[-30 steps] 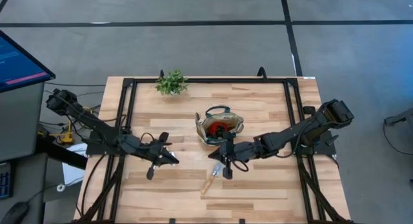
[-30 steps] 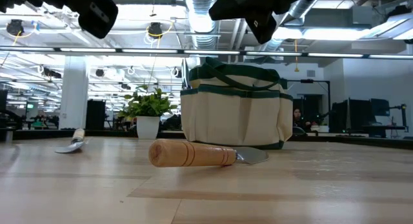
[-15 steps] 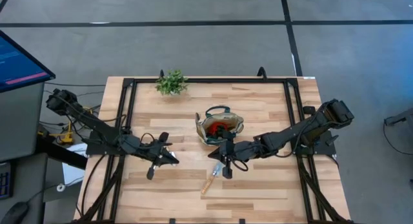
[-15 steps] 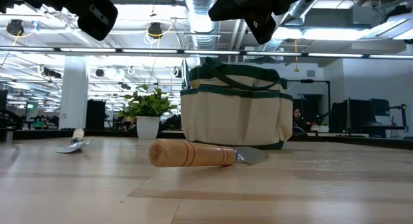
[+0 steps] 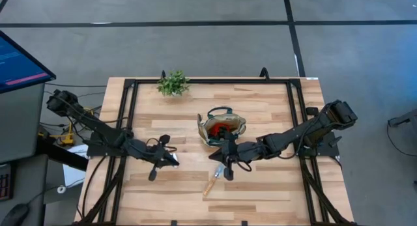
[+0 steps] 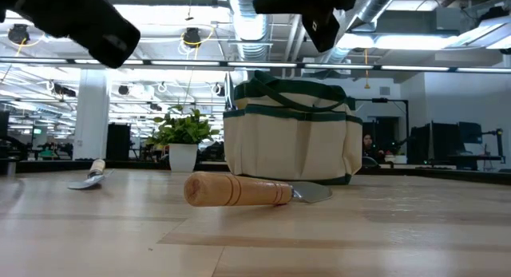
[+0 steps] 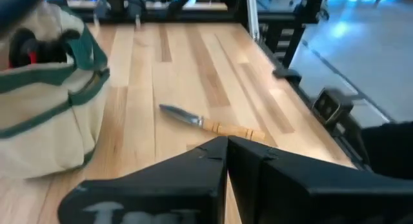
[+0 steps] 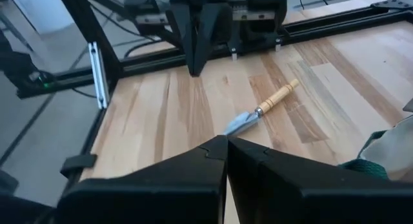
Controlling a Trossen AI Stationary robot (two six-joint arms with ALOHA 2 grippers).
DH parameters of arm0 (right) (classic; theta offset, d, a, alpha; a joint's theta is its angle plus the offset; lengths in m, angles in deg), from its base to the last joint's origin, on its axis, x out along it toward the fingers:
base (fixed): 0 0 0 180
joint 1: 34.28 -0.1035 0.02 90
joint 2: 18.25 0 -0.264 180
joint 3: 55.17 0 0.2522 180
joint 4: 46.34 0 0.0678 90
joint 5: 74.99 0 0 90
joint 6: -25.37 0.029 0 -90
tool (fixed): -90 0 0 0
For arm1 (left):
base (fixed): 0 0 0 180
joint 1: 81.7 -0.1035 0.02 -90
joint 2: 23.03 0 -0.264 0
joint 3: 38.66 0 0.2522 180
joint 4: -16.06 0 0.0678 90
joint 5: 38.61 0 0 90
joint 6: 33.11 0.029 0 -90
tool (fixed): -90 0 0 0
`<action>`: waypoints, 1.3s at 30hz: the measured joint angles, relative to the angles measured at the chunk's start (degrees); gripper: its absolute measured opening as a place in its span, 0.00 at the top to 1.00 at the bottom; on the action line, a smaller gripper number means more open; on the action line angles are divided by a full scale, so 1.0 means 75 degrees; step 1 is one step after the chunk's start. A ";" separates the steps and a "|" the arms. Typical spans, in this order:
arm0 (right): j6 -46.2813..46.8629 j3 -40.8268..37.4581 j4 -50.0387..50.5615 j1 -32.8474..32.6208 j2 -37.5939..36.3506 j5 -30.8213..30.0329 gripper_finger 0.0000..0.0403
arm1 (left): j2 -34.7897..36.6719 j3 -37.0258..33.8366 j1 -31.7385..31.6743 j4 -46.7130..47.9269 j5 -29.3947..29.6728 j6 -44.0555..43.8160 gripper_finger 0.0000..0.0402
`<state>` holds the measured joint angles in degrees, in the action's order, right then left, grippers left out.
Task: Pick & Place Garden tools in Gardening bag
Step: Put the trowel into the gardening bag
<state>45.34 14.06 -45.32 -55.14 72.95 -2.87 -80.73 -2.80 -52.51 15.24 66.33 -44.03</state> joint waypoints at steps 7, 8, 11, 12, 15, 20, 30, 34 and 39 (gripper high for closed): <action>0.0093 -0.0001 -0.0411 0.0000 0.0000 -0.0022 1.00 | 0.0312 -0.0002 0.0000 0.0287 -0.0003 0.0421 1.00; 0.0090 -0.0001 -0.0508 0.0000 0.0000 -0.0022 1.00 | 0.0440 -0.0002 0.0000 0.0462 -0.0003 0.0431 1.00; 0.0090 -0.0001 -0.0593 0.0000 0.0000 -0.0022 1.00 | 0.0812 -0.0002 0.0000 0.0920 -0.0003 0.0361 1.00; 0.0090 -0.0001 -0.0591 0.0000 0.0000 -0.0022 1.00 | 0.0931 -0.0002 0.0000 0.1091 -0.0006 0.0254 1.00; 0.0089 0.0005 -0.0709 0.0002 0.0136 -0.0029 1.00 | 0.1153 -0.0002 0.0000 0.1409 0.0003 0.0055 1.00; -0.0034 0.0222 -0.1547 0.0110 0.1132 -0.0024 1.00 | 0.1268 -0.0139 -0.0003 0.1425 0.0000 0.0134 1.00; -0.0059 0.2255 -0.1595 0.0460 0.3165 0.0365 1.00 | 0.1879 -0.0582 0.0006 0.2167 -0.0048 -0.0367 1.00; -0.0057 0.3276 -0.0682 0.0483 0.3675 0.0628 1.00 | 0.2015 -0.0579 0.0003 0.3546 -0.0225 -0.1324 1.00; -0.0010 0.4550 0.1451 0.0475 0.4061 0.0485 1.00 | 0.1903 -0.0588 0.0006 0.4083 -0.0187 -0.2003 1.00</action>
<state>45.26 48.18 -34.44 -51.58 103.41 0.77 -66.45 -7.21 -52.47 45.86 64.93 -59.05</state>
